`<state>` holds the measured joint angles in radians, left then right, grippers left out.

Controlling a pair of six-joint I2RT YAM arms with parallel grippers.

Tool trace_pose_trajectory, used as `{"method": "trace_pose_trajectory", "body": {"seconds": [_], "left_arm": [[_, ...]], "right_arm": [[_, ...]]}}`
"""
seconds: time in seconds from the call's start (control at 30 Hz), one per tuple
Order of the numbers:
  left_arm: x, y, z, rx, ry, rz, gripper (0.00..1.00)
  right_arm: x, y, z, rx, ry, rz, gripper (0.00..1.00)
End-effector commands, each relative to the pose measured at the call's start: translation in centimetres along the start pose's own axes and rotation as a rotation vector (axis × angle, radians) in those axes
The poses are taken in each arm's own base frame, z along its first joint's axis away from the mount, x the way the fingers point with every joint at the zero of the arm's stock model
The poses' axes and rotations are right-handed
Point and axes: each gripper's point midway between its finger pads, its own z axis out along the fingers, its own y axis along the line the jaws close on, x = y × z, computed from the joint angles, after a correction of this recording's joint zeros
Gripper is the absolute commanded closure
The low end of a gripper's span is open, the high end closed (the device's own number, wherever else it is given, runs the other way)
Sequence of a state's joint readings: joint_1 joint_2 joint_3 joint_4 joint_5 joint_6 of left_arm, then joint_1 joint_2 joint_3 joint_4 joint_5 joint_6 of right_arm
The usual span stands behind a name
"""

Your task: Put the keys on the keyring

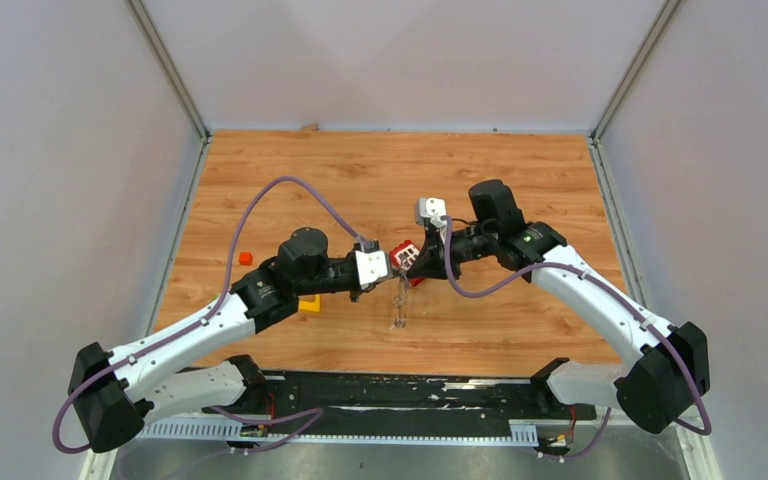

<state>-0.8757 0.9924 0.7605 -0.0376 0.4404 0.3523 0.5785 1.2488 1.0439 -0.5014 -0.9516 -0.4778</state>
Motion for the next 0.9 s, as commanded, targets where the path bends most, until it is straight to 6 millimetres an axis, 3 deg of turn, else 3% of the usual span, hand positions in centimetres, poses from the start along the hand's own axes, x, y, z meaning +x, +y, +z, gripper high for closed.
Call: {"method": "trace_pose_trajectory", "body": {"seconds": [0.0,0.87], "left_arm": [[-3.94,0.69,-0.56,-0.013,-0.122,0.034,1.0],[-4.42,1.03,-0.53,-0.014,-0.144,0.014,1.0]], "right_arm": [[-0.55,-0.41,-0.17,0.02,-0.005,-0.05,1.0],[0.29,-0.62,0.54,0.019,0.024,-0.035,1.0]]}}
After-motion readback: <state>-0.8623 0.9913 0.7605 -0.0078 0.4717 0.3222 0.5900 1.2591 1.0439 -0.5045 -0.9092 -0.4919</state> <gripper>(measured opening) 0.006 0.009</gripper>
